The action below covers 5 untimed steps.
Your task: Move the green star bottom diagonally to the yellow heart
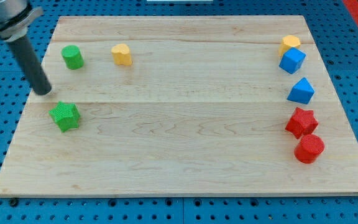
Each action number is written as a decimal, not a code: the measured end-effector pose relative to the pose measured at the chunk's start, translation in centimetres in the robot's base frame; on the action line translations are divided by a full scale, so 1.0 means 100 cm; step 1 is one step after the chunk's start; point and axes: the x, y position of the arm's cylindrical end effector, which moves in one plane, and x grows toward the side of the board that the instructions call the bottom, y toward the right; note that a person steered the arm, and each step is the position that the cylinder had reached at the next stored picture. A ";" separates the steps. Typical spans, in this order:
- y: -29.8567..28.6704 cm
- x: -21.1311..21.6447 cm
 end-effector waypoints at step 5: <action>0.142 0.057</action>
